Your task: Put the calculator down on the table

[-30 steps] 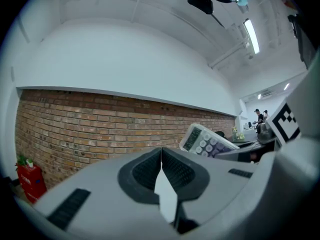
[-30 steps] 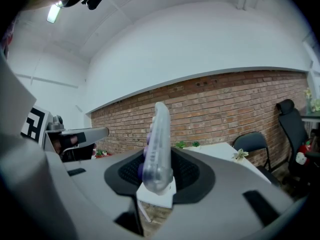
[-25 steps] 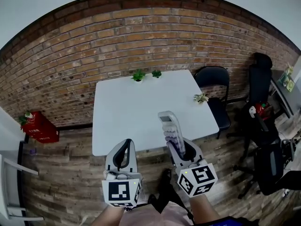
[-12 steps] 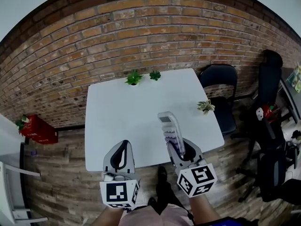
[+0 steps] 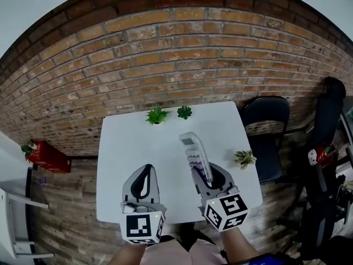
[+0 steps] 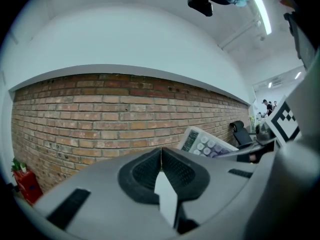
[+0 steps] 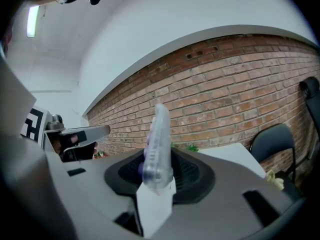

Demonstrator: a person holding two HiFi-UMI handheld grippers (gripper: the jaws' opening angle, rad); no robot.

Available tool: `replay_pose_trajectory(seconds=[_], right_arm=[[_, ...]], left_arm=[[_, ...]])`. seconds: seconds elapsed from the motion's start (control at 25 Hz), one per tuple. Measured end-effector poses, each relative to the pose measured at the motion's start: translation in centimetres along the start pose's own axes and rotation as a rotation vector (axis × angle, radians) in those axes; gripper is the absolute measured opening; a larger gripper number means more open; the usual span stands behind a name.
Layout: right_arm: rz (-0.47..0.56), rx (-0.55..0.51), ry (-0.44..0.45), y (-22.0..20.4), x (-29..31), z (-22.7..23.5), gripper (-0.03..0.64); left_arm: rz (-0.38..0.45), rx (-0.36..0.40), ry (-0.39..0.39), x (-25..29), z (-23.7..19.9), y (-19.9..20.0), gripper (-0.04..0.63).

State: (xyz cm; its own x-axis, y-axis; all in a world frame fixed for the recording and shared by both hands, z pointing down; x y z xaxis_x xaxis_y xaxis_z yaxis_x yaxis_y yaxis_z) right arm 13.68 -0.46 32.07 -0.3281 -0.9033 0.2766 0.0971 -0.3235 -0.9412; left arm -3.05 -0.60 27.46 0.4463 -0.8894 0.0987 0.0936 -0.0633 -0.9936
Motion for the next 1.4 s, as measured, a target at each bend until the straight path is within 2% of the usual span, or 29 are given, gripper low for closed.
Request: replay_pose_trajectory(seconds=[0.36,0.6,0.92,1.4], right_arm=[[0.056,-0.039,0.061,4.5,4.4,0.8,0.133],[0.041,-0.064,0.071,5.4,7.2,-0.3,0.133],[-0.047,-0.055,0.061,2.8,10.6,-1.7,0.133],[-0.228,-0.005,0.023,-4.9,14.1,-1.5,0.133]], left_arm=[[0.052,0.040,0.064,2.9,-2.0,3.2,0.014],[0.057,0.029,0.085,3.8,-4.8,3.2,0.014],[0.006,-0.011,0.095,4.4,-8.4,0.8,0.014],[-0.102,-0.069,0.073,5.6,-11.0,-4.4,0.014]])
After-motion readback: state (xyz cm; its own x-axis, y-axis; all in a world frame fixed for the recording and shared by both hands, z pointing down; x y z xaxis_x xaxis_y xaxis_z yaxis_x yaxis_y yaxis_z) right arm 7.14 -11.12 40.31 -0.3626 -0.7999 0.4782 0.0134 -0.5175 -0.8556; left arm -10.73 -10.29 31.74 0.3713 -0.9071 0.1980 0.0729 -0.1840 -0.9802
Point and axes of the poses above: the fingertips, and each gripper's own axes: x forward along the fingers, z to its right, y out of its top, the point moved 4 cm from there along -x, backward along the fingers, and after that the axes turned 6 degrees about -y, right-handed, at the moved point
